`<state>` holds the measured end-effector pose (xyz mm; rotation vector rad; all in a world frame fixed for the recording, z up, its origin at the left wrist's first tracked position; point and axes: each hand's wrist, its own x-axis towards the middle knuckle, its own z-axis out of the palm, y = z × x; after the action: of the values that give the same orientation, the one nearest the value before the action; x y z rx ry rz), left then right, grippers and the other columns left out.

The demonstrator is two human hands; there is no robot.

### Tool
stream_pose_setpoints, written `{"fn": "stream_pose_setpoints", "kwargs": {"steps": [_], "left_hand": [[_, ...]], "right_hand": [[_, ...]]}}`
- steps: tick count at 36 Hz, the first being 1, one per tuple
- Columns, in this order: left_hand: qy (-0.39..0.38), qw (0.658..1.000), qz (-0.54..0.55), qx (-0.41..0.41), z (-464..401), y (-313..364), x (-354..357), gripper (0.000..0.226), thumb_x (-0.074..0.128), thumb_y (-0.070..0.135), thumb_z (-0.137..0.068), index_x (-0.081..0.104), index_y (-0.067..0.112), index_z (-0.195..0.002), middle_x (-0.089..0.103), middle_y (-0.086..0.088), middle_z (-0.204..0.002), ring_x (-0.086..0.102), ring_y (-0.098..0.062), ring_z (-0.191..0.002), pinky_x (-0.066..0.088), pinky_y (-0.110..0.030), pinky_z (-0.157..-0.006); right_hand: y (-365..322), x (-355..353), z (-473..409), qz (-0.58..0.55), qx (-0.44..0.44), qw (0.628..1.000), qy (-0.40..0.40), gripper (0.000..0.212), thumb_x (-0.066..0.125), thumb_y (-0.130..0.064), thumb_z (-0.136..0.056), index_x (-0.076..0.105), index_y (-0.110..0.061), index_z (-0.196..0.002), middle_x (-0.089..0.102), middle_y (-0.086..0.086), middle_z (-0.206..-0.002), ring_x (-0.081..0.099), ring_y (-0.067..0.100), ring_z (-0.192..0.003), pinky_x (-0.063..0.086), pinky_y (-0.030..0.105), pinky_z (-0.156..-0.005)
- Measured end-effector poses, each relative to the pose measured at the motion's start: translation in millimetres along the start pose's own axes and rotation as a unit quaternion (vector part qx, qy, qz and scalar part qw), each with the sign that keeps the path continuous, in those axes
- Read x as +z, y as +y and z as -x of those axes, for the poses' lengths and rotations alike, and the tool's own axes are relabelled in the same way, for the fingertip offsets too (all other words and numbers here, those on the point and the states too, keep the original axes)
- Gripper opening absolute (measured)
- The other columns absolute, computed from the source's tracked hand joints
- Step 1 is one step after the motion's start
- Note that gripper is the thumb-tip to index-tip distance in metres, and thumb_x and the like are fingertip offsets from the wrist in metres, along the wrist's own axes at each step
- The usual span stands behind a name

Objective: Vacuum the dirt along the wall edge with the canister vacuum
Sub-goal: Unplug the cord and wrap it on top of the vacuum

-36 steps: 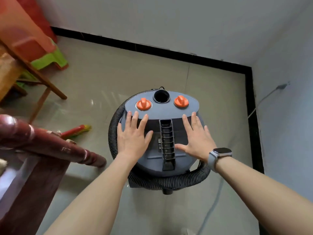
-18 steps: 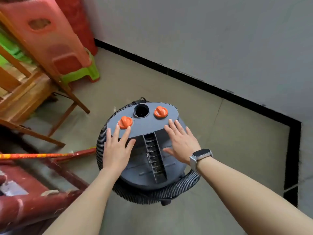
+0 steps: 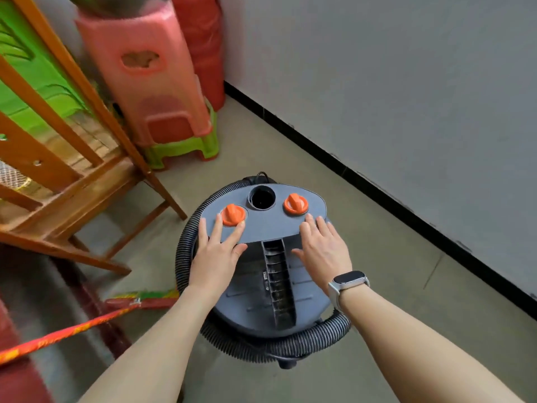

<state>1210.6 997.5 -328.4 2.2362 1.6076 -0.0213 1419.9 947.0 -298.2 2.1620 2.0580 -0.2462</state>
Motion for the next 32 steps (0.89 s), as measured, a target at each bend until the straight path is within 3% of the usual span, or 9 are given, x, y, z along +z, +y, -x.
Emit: {"fn": "stream_pose_setpoints", "kwargs": {"steps": [4,6,8,11,14,16,18,20,32], "left_hand": [[-0.018,0.999,-0.043,-0.002,-57.4,-5.4,-16.7,0.057,0.027,0.046,-0.101,0.004,0.039,-0.153,-0.002,-0.01,-0.163,-0.013,-0.04,-0.146,0.014,-0.04,-0.118],[-0.02,0.998,-0.054,-0.004,-82.9,-7.5,-24.0,0.057,0.025,0.046,-0.102,0.001,0.039,-0.153,-0.004,-0.011,-0.163,-0.014,-0.041,-0.146,0.013,-0.038,-0.118],[-0.017,0.998,-0.056,-0.006,-107.8,-9.4,-31.3,0.057,0.024,0.045,-0.102,0.0,0.039,-0.153,-0.005,-0.011,-0.163,-0.014,-0.04,-0.146,0.012,-0.038,-0.118],[-0.013,0.998,-0.054,-0.014,-146.0,-12.1,-41.6,0.057,0.026,0.045,-0.102,0.0,0.041,-0.153,-0.006,-0.008,-0.163,-0.015,-0.039,-0.147,0.022,-0.04,-0.116],[0.011,0.999,0.006,-0.043,-182.0,-11.7,-48.8,0.055,0.034,0.044,-0.101,0.011,0.043,-0.152,-0.003,-0.002,-0.164,-0.015,-0.032,-0.148,0.034,-0.042,-0.111],[0.029,0.997,0.03,-0.057,-206.8,-12.7,-54.5,0.054,0.036,0.045,-0.1,0.018,0.044,-0.151,-0.001,0.001,-0.164,-0.014,-0.028,-0.148,0.04,-0.043,-0.108],[0.036,0.996,0.043,-0.07,-230.4,-12.2,-60.7,0.052,0.036,0.045,-0.1,0.021,0.044,-0.15,0.0,0.003,-0.164,-0.014,-0.026,-0.148,0.045,-0.044,-0.103],[0.044,0.994,0.056,-0.088,-251.9,-11.5,-67.2,0.051,0.036,0.046,-0.1,0.022,0.045,-0.15,0.001,0.004,-0.164,-0.014,-0.023,-0.149,0.045,-0.046,-0.102],[0.094,0.982,0.069,-0.148,-333.6,-24.7,-97.0,0.049,0.038,0.046,-0.1,0.03,0.042,-0.148,0.013,-0.002,-0.162,-0.005,-0.026,-0.15,0.023,-0.052,-0.115]], "right_hand": [[11.6,-13.7,-54.2,0.021,-0.02,1.0,-0.007,0.058,0.05,-0.035,-0.099,0.03,-0.011,-0.148,0.039,0.013,-0.145,0.039,0.032,-0.127,0.031,0.039,-0.109],[13.7,-21.8,-78.9,0.013,-0.014,1.0,0.007,0.054,0.057,-0.029,-0.096,0.04,-0.014,-0.145,0.047,0.014,-0.141,0.047,0.034,-0.119,0.041,0.04,-0.099],[17.8,-31.6,-104.2,0.003,-0.012,0.999,0.034,0.051,0.074,-0.021,-0.084,0.059,-0.013,-0.131,0.061,0.014,-0.127,0.058,0.036,-0.102,0.053,0.039,-0.077],[28.8,-41.2,-144.8,0.016,-0.033,0.998,0.059,0.048,0.082,-0.013,-0.074,0.068,-0.014,-0.12,0.068,0.012,-0.115,0.064,0.038,-0.091,0.052,0.033,-0.054],[42.9,-44.4,-187.8,0.014,-0.061,0.995,0.082,0.044,0.083,-0.013,-0.074,0.071,-0.014,-0.117,0.069,0.013,-0.114,0.065,0.04,-0.092,0.048,0.031,-0.045],[48.7,-49.1,-217.9,0.002,-0.074,0.995,0.071,0.043,0.074,-0.015,-0.084,0.064,-0.016,-0.127,0.062,0.015,-0.127,0.061,0.043,-0.106,0.051,0.034,-0.05],[54.7,-49.2,-248.3,0.022,-0.078,0.996,0.025,0.047,0.046,-0.023,-0.102,0.037,-0.024,-0.148,0.038,0.01,-0.151,0.039,0.04,-0.133,0.052,0.036,-0.07],[62.3,-50.9,-277.0,0.032,-0.089,0.995,-0.006,0.049,0.027,-0.028,-0.106,0.015,-0.029,-0.153,0.02,0.002,-0.159,0.021,0.033,-0.142,0.048,0.034,-0.081],[61.2,-78.0,-400.6,0.035,-0.133,0.989,-0.055,0.054,0.031,-0.023,-0.106,0.008,-0.027,-0.155,0.01,0.007,-0.162,0.008,0.042,-0.147,0.038,0.04,-0.109]]}}
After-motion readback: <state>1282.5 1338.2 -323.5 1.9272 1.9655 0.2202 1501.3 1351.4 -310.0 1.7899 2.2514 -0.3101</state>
